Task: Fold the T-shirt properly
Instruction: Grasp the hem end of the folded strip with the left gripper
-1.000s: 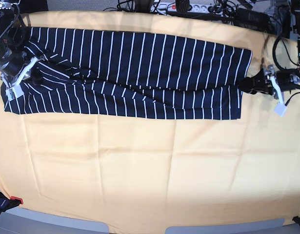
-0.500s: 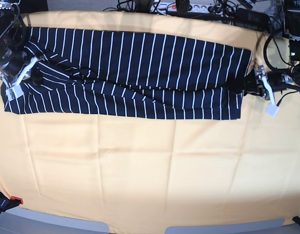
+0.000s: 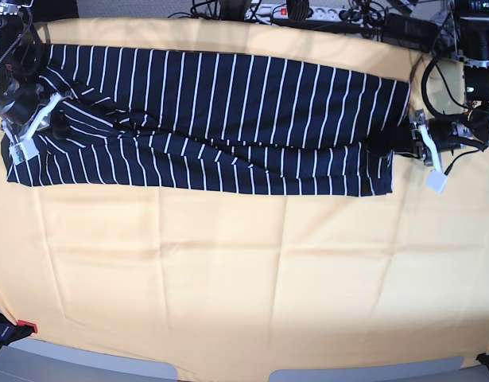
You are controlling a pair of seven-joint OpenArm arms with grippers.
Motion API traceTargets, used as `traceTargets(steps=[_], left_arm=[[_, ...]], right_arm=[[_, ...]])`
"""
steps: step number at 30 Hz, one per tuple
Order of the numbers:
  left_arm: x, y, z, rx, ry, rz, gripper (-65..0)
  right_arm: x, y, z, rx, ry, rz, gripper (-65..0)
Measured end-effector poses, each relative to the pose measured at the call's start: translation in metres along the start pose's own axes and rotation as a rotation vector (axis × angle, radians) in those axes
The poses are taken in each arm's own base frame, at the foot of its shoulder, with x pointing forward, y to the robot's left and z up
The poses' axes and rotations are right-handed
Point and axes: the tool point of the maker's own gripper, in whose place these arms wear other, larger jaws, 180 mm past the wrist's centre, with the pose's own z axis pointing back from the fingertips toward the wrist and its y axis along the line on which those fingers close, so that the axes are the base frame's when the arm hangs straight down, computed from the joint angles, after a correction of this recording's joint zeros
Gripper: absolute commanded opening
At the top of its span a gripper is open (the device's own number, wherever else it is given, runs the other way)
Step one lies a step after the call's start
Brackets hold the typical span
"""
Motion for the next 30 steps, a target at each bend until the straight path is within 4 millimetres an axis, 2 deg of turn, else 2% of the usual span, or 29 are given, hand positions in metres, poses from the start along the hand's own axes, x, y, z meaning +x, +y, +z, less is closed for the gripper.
traceTargets(steps=[11, 18, 25, 30], left_arm=[[0.035, 0.006, 0.002, 0.078, 0.011, -0.076, -65.0], [0.041, 0.008, 0.01, 0.096, 0.02, -0.087, -65.0], [0.038, -0.004, 0.008, 0.044, 0.042, -0.09, -65.0], [0.046, -0.028, 0.001, 0.018, 0.053, -0.172, -65.0]], right_arm=[[0.0, 0.0, 0.0, 0.0, -0.001, 0.0, -65.0], [0.0, 0.0, 0.0, 0.001, -0.002, -0.001, -65.0], [0.0, 0.0, 0.0, 0.0, 0.0, 0.0, -65.0], [0.0, 0.0, 0.0, 0.0, -0.001, 0.0, -65.0]])
